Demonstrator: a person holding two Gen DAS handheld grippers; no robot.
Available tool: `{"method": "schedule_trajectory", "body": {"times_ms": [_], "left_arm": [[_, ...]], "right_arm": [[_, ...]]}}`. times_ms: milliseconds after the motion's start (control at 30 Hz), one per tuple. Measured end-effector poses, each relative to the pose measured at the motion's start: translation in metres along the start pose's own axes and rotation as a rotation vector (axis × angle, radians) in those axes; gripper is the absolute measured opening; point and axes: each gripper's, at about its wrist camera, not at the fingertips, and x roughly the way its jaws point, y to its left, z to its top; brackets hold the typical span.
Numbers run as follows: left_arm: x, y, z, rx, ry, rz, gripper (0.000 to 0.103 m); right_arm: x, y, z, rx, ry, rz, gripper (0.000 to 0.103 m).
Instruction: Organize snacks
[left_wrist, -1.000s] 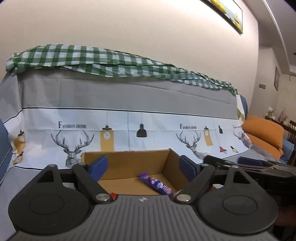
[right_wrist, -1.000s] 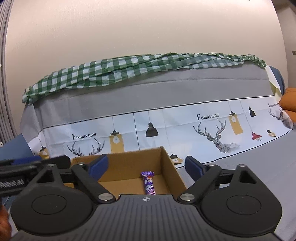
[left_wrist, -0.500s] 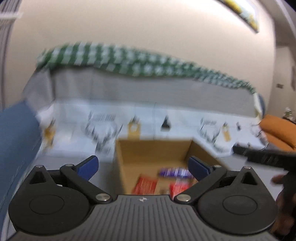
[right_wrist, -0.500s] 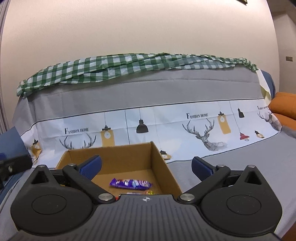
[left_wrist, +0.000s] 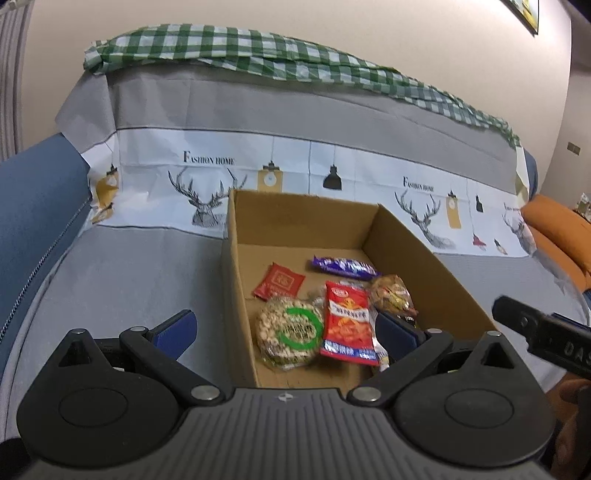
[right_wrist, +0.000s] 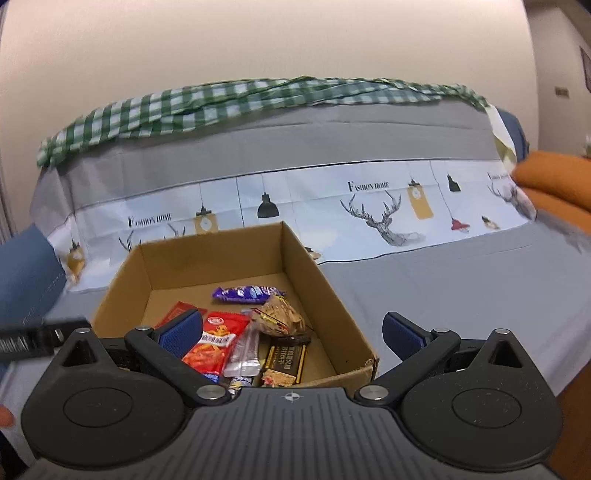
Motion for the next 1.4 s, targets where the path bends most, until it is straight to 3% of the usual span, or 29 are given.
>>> {"method": "schedule_trajectory", "body": {"times_ms": [333, 700, 1400], "left_arm": [[-0.002, -0.012, -0.009, 0.041, 0.060, 0.003, 0.103], [0.003, -0.005, -0.007, 0.012, 0.076, 0.010, 0.103], [0.002, -0.005, -0.005, 0.015, 0.070, 0.009, 0.103]], "right_arm": [[0.009, 0.002, -0.003, 0.029, 0.034, 0.041, 0.102], [0.007, 0.015, -0.005, -0.055, 0.029, 0.071, 0.102], [0.008, 0.018, -0.005, -0.086, 0.033, 0.066, 0.102]]}}
